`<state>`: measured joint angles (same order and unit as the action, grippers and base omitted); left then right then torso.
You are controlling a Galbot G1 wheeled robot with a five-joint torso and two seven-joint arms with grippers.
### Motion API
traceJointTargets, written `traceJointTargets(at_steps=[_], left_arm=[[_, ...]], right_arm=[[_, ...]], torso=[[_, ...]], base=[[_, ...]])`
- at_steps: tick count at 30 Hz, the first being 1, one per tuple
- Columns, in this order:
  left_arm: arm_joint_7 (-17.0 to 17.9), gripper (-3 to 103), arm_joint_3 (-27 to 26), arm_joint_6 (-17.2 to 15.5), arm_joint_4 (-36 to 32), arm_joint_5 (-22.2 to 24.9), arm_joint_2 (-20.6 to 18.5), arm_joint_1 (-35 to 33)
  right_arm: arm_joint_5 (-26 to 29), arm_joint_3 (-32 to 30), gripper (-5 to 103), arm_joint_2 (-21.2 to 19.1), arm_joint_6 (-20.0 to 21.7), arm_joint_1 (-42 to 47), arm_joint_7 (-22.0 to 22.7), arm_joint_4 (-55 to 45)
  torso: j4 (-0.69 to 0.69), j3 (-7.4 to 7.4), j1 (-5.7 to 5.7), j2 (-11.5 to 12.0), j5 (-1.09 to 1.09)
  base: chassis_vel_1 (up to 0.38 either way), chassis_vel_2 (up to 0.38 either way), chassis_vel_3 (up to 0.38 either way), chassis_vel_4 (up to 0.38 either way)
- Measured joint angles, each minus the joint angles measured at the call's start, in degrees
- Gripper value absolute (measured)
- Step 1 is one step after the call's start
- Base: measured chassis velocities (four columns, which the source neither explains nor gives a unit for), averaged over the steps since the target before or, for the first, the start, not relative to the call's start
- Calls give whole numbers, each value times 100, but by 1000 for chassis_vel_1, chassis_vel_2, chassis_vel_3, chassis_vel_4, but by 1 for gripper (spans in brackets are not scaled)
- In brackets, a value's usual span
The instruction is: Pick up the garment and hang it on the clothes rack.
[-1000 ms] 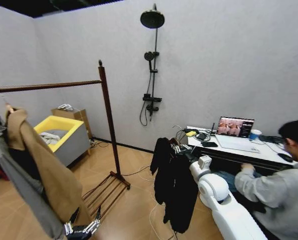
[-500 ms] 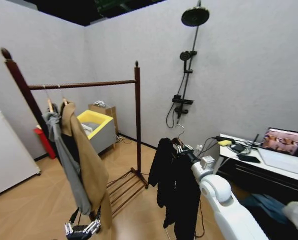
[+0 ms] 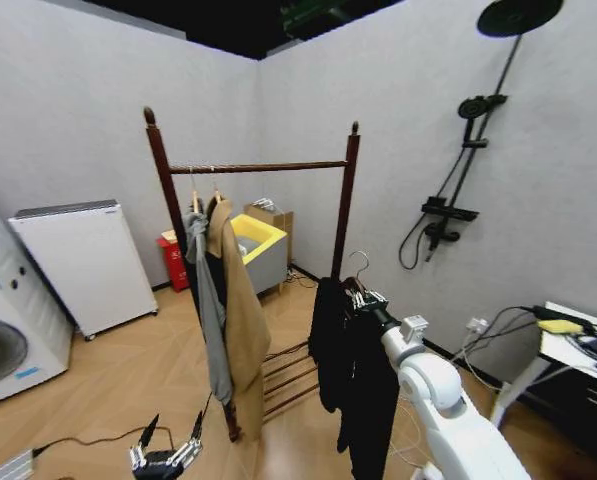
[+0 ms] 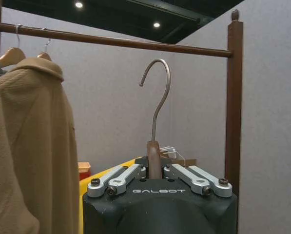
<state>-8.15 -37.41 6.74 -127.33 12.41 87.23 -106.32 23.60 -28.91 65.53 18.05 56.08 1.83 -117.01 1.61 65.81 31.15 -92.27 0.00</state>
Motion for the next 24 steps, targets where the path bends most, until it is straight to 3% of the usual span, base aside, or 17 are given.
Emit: traceJointTargets(at_steps=[11, 24], left_arm=[[0, 100, 0, 0, 0, 0, 0, 0], [0, 100, 1, 0, 0, 0, 0, 0]], right_arm=[[-196, 144, 10, 212, -119, -42, -161, 125], [-371, 394, 10, 325, -137, 38, -301, 56]], torso=[[3, -1, -2, -1, 0], [1, 0, 1, 1, -1]], base=[[21, 58, 65, 11], [-182, 187, 185, -180]])
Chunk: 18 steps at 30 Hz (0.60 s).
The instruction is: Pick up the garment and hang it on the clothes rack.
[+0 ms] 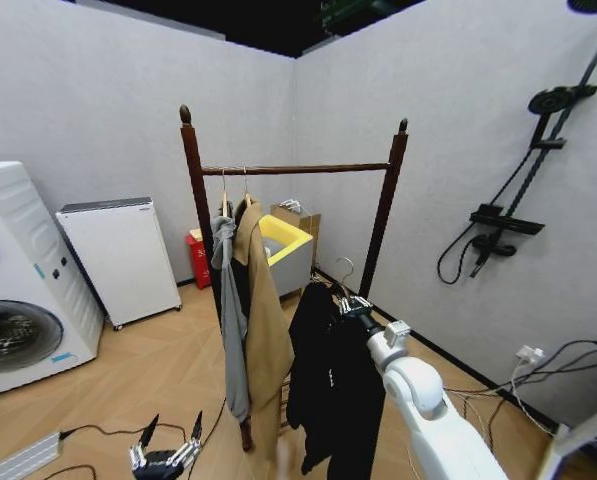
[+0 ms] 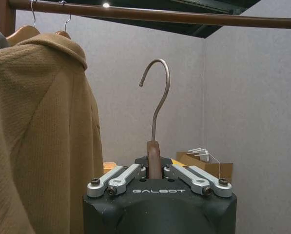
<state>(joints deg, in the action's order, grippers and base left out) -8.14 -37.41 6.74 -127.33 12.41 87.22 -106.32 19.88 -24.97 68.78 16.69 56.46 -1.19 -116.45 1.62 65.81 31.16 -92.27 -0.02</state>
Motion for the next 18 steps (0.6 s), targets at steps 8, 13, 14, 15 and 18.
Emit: traceJointTargets(at_steps=[8, 13, 14, 15, 18], left_arm=[[-1, 100, 0, 0, 0, 0, 0, 1], [-1, 100, -1, 0, 0, 0, 0, -1], [-1, 100, -1, 0, 0, 0, 0, -1], [0, 100, -1, 0, 0, 0, 0, -1], [0, 100, -2, 0, 0, 0, 0, -1]], right_arm=[[254, 341, 10, -312, 130, -421, 252, -32], [930, 986, 10, -652, 435, -1526, 640, 95], [930, 986, 10, -652, 435, -1526, 640, 95], [1087, 1209, 10, -771, 475, -1957, 697, 277], [1265, 1500, 10, -868, 493, -2539, 719, 607]], torso=[[5, 1, 3, 2, 2], [-3, -2, -7, -3, 1], [-3, -2, -7, -3, 1], [-2, -3, -7, -4, -1], [-1, -1, -6, -3, 2]], base=[[-133, 112, 82, -71], [42, -8, -70, 19], [86, -23, -40, 56], [63, -12, -6, 52], [0, 0, 0, 0]])
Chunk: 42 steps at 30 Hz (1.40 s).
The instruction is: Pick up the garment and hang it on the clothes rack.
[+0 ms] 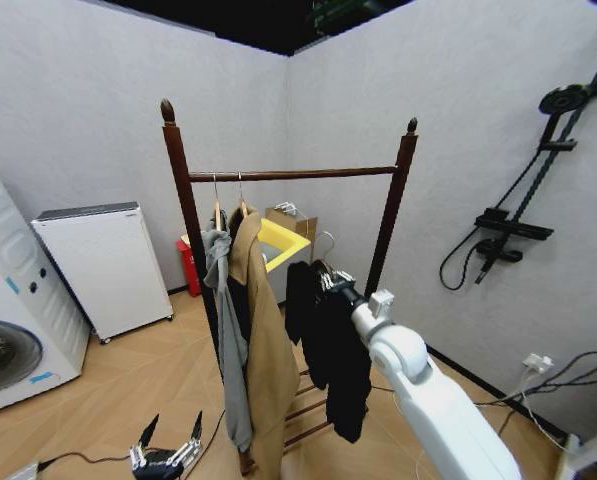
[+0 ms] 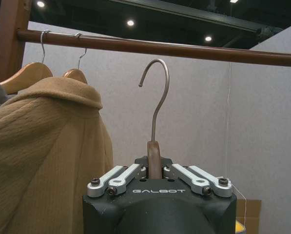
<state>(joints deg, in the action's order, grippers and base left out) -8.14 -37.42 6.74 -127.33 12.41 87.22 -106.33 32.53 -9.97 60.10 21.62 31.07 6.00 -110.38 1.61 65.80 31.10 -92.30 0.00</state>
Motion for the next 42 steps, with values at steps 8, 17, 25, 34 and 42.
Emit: traceJointTargets(at_steps=[8, 17, 25, 34, 42], left_arm=[[-1, 100, 2, 0, 0, 0, 0, 1], [0, 100, 1, 0, 0, 0, 0, 1], [-1, 100, 1, 0, 0, 0, 0, 1], [-1, 100, 2, 0, 0, 0, 0, 1], [-1, 100, 2, 0, 0, 0, 0, 1]], right_arm=[[386, 385, 10, 318, 155, -1331, 177, 564], [1070, 736, 10, 793, 389, -2373, 564, 1103], [1111, 1080, 10, 1159, 396, -2958, 594, 2029], [1085, 1390, 10, 1205, 427, -3184, 592, 2369], [1071, 1512, 10, 1232, 424, -3258, 584, 2561]], torso=[[1, 2, 6, 4, -1], [1, 1, 5, 3, -2], [1, 1, 5, 3, -1], [1, 1, 5, 3, -1], [2, 1, 4, 2, 0]], base=[[-7, 1, 3, -5], [0, 0, 0, 0], [0, 0, 0, 0], [0, 0, 0, 0], [0, 0, 0, 0]])
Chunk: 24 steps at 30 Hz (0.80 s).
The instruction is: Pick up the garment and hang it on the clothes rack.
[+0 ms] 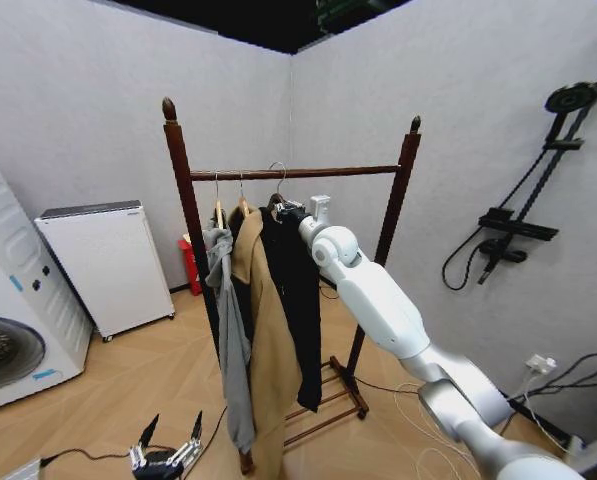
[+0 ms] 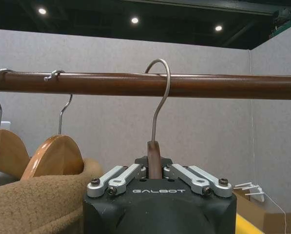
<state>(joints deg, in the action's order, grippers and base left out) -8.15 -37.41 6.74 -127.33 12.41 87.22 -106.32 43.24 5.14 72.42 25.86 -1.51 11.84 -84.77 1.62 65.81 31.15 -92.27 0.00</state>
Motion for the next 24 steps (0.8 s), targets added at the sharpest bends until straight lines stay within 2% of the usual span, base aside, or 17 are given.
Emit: traceJointTargets(at_steps=[12, 18, 19, 20, 22, 23, 24], left_arm=[[0, 100, 0, 0, 0, 0, 0, 0], [0, 100, 0, 0, 0, 0, 0, 0], [0, 100, 0, 0, 0, 0, 0, 0], [0, 100, 0, 0, 0, 0, 0, 0], [0, 100, 0, 0, 0, 0, 0, 0], [0, 100, 0, 0, 0, 0, 0, 0], [0, 100, 0, 0, 0, 0, 0, 0]], right_arm=[[-161, 63, 8, 52, 5, 74, -130, 40], [-126, 31, 30, 29, 16, 136, -163, -95], [-67, 18, 30, -1, 21, 158, -141, -179], [87, -4, 41, -48, 68, 198, -67, -348], [220, -22, 41, -92, 117, 232, 2, -499], [375, -50, 51, -180, 178, 301, 91, -735], [470, -70, 51, -280, 212, 381, 171, -965]], torso=[[0, -1, 0, 0, 0], [-2, -1, 0, 0, 0], [-1, -1, 0, 0, 0], [-1, -1, 0, 0, 0], [-1, -1, 0, 0, 0], [-1, -1, 0, 0, 0], [-2, -1, 0, 0, 0]], base=[[0, 0, 0, 0], [0, 0, 0, 0], [0, 0, 0, 0], [0, 0, 0, 0], [0, 0, 0, 0], [0, 0, 0, 0], [0, 0, 0, 0]])
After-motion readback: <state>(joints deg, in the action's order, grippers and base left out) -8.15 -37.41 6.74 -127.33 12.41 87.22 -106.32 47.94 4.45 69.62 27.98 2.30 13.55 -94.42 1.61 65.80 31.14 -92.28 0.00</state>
